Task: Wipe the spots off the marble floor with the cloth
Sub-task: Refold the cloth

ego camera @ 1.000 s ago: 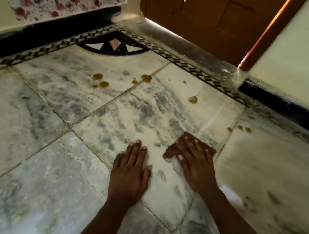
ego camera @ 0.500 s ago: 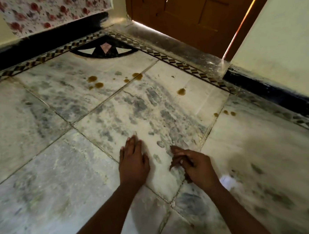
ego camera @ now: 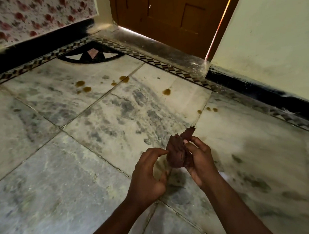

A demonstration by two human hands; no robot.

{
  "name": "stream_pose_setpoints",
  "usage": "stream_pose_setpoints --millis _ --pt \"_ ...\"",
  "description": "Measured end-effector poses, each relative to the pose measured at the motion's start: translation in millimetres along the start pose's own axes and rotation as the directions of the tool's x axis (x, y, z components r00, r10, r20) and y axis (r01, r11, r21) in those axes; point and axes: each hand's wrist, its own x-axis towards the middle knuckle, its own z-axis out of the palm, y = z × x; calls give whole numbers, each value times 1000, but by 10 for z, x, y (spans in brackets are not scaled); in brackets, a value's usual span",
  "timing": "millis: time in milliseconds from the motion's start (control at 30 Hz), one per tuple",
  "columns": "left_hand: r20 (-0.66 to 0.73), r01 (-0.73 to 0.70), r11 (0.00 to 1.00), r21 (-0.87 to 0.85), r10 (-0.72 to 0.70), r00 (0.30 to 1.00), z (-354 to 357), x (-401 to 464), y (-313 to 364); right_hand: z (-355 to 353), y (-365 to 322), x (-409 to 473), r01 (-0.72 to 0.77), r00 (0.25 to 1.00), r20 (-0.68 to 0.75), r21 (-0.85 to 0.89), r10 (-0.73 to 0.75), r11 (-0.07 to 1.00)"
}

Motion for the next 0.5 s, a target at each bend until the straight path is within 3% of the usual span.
stream_pose_setpoints --millis 100,233,500 --pt "73 -63 997 54 59 996 14 -7 10 12 -39 -42 -27 999 20 16 27 999" --pt "48 -106 991 83 103 994 42 31 34 18 -111 -94 -18 999 37 13 17 1000" --pt "-28 -58 997 -43 56 998 130 127 186 -56 -209 -114 -6 1000 23 49 5 999"
